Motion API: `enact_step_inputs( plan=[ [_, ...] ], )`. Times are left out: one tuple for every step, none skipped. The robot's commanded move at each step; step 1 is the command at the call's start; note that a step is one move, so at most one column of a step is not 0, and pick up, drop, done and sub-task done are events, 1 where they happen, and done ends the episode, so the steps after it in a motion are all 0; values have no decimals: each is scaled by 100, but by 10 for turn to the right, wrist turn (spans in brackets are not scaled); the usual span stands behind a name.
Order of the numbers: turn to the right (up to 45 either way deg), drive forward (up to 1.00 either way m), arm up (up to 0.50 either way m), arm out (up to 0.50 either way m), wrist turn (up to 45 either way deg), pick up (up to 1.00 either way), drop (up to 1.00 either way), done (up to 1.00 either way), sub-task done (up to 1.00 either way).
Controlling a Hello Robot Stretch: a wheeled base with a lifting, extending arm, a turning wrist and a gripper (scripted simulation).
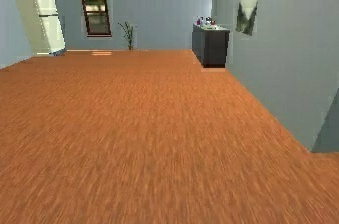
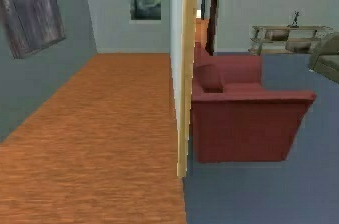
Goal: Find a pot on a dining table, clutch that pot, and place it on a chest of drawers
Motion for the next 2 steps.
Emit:
enact_step_inputs(
  plan=[
    [-450, 0, 0, 0, 0, 0, 0, 0, 0],
    [0, 45, 0, 0, 0, 0, 0, 0, 0]
  ],
)
